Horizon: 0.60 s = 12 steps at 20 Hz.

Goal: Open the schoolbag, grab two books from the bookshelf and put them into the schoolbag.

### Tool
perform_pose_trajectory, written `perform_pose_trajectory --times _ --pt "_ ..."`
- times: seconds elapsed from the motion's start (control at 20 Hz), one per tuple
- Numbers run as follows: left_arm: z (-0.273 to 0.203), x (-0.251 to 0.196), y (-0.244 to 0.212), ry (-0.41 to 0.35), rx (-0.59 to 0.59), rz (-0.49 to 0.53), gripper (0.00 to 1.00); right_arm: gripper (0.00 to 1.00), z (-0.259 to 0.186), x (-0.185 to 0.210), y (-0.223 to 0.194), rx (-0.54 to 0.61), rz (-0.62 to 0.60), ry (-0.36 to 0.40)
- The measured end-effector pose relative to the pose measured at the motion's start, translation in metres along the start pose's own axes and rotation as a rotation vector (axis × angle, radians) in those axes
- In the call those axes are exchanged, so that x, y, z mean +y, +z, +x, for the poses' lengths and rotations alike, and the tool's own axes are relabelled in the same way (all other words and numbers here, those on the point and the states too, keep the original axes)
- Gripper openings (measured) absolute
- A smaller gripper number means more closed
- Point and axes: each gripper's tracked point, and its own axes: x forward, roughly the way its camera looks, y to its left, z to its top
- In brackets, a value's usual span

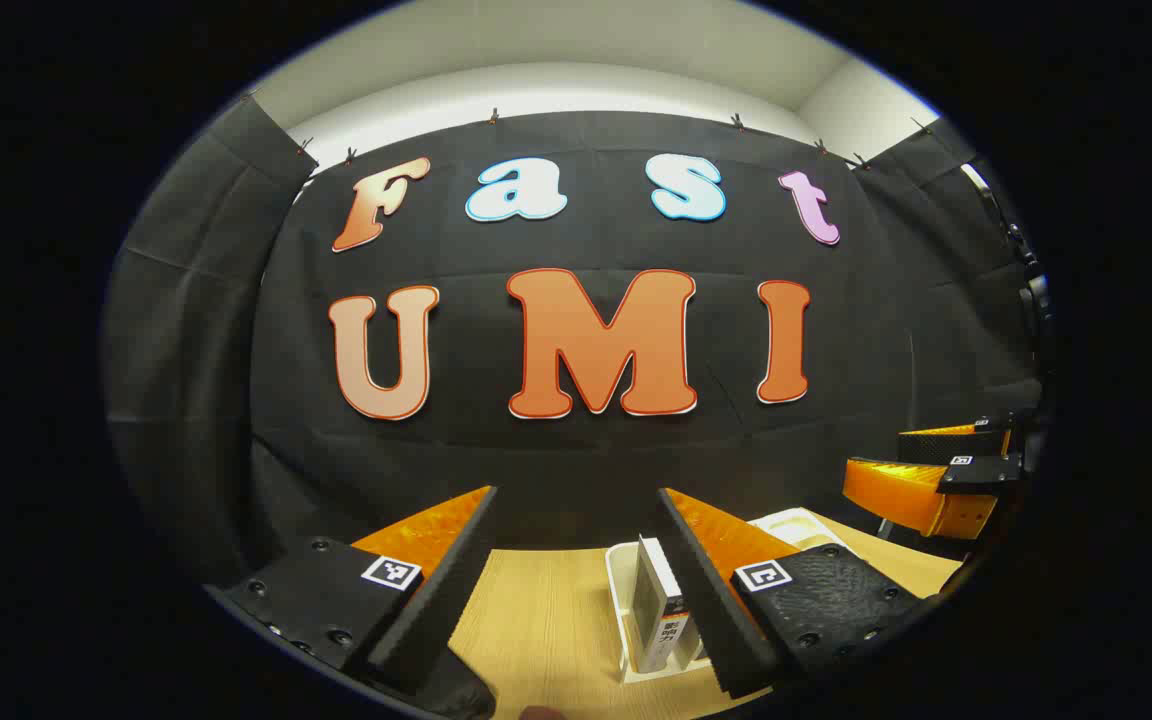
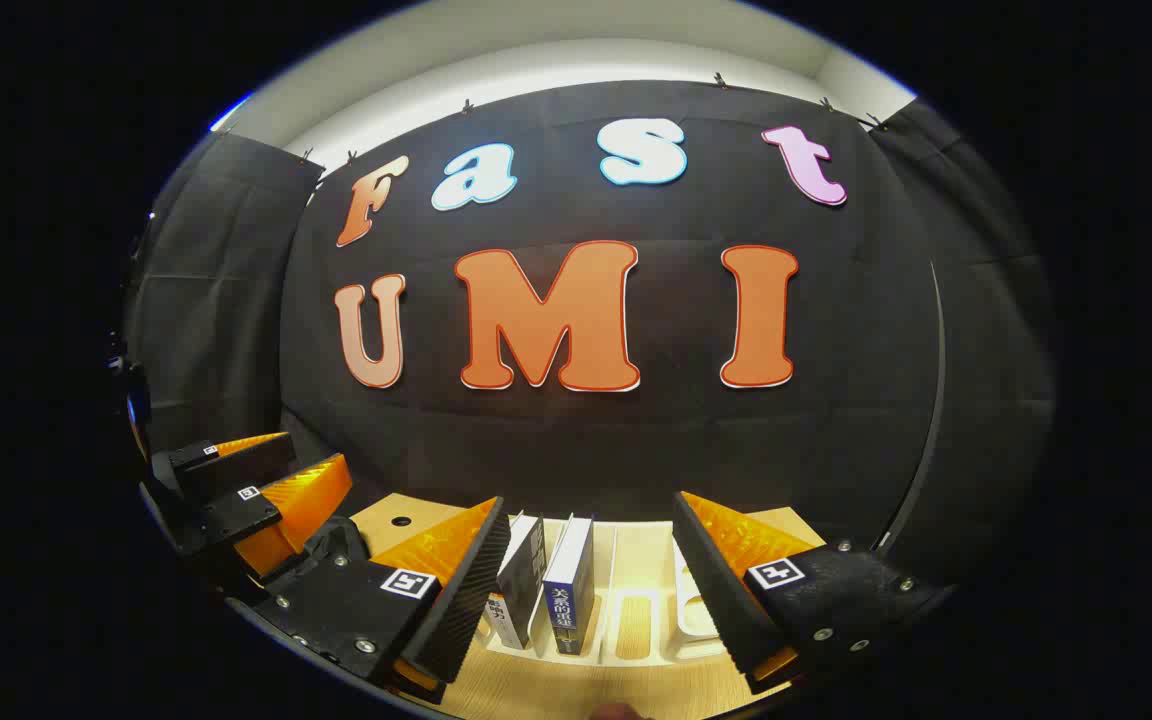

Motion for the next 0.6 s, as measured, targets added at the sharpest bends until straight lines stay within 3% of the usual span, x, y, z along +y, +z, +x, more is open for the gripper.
perform_pose_trajectory --times 0.6 --pt "0.0072 -0.0032 -0.0077 -0.015 0.025 -0.006 0.98 0.97 0.0041 -0.0037 -0.0049 0.014 -0.006 -0.013"
